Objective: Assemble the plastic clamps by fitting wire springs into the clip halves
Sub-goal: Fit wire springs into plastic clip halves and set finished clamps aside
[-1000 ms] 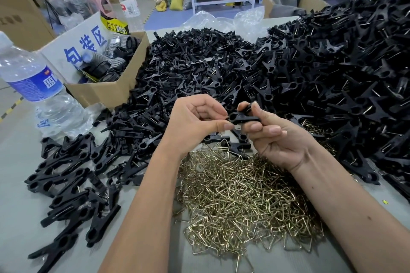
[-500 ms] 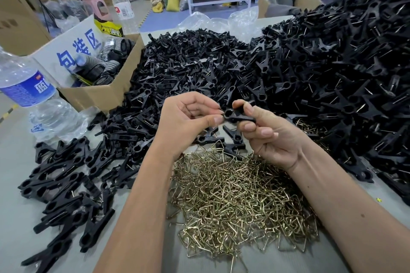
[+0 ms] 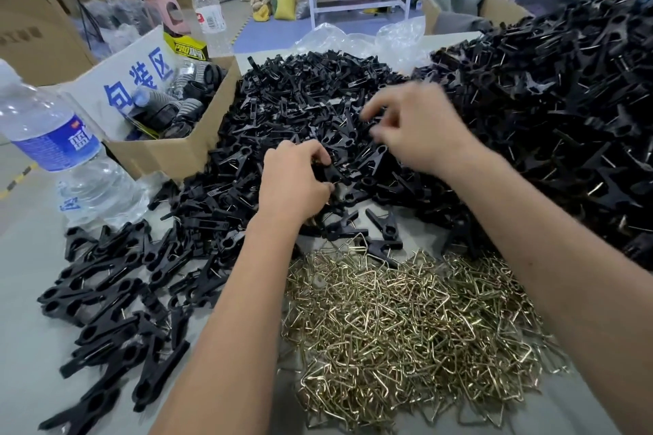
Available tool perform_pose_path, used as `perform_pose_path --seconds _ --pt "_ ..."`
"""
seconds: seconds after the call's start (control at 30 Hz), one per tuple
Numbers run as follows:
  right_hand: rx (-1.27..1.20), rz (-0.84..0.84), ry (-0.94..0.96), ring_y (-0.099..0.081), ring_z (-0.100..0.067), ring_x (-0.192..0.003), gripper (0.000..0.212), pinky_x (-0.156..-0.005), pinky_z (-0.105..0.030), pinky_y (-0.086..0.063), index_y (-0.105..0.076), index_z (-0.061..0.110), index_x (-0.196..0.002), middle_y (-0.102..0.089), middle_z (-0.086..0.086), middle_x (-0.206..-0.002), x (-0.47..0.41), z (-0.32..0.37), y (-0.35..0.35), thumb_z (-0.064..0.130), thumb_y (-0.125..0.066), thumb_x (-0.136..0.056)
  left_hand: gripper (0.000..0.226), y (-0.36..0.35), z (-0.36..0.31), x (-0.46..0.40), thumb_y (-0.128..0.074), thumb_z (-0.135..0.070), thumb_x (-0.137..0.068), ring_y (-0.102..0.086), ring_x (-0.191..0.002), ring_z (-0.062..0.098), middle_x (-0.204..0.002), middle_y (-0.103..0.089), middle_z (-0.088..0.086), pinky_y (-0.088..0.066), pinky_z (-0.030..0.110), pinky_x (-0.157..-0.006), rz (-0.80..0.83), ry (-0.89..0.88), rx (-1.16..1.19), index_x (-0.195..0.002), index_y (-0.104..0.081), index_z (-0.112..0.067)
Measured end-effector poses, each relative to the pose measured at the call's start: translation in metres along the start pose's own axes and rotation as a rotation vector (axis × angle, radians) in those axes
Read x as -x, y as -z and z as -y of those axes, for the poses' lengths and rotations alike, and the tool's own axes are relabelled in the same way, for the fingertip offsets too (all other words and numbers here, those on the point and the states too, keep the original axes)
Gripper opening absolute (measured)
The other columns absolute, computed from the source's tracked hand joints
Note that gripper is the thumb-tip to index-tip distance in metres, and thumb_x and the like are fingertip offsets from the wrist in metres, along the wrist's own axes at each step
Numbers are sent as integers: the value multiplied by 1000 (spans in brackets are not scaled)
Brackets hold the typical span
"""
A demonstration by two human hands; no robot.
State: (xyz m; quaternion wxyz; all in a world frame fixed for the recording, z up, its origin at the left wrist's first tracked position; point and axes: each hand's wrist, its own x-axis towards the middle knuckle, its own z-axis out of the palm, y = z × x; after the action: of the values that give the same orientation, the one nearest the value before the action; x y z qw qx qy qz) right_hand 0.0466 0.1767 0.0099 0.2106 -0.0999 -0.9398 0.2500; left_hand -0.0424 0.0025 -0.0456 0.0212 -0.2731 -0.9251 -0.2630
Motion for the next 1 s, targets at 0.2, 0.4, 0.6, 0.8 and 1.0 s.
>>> perform_pose_path --seconds 0.2,0.4,0.6,0.8,1.0 --pt "484 279 141 -58 -33 -114 39 -87 -44 -56 -61 17 -124 -66 -9 -113 -8 14 -58 25 -77 -89 33 0 1 -8 -73 -7 -73 -58 -99 26 -98 -64 -2 -52 39 -75 -55 62 25 -95 -56 -25" --pt "282 252 86 -63 -31 -94 27 -84 -43 -56 -65 22 -106 -62 -4 -98 -14 0 -61 9 -77 -86 25 9 20 -13 -65 -2 -78 -61 -84 23 -85 -66 -4 -48 34 -65 -250 171 58 -95 -59 -21" --pt "3 69 25 -67 -9 -77 3 -86 -26 -54 -72 15 -97 -74 3 -81 -19 -7 -49 14 -70 -96 37 21 28 -25 -56 9 -83 -58 -86 29 -96 -65 6 -46 40 -67 -371 302 53 -107 -55 -19" --pt "-188 -6 -93 -65 -5 -76 9 -70 -13 -45 -68 15 -100 -74 5 -81 -20 -5 -43 14 -60 -102 34 21 23 -25 -60 3 -73 -57 -105 29 -103 -64 5 -50 39 -89 -284 88 24 -94 -66 -23" --pt "-167 -16 -128 -62 -9 -72 21 -67 -14 -46 -71 16 -117 -74 -3 -86 -20 -5 -45 12 -55 -104 35 4 13 -24 -77 -26 -81 -37 -121 30 -115 -53 3 -36 33 -97 98 -146 -143 -114 -70 -34"
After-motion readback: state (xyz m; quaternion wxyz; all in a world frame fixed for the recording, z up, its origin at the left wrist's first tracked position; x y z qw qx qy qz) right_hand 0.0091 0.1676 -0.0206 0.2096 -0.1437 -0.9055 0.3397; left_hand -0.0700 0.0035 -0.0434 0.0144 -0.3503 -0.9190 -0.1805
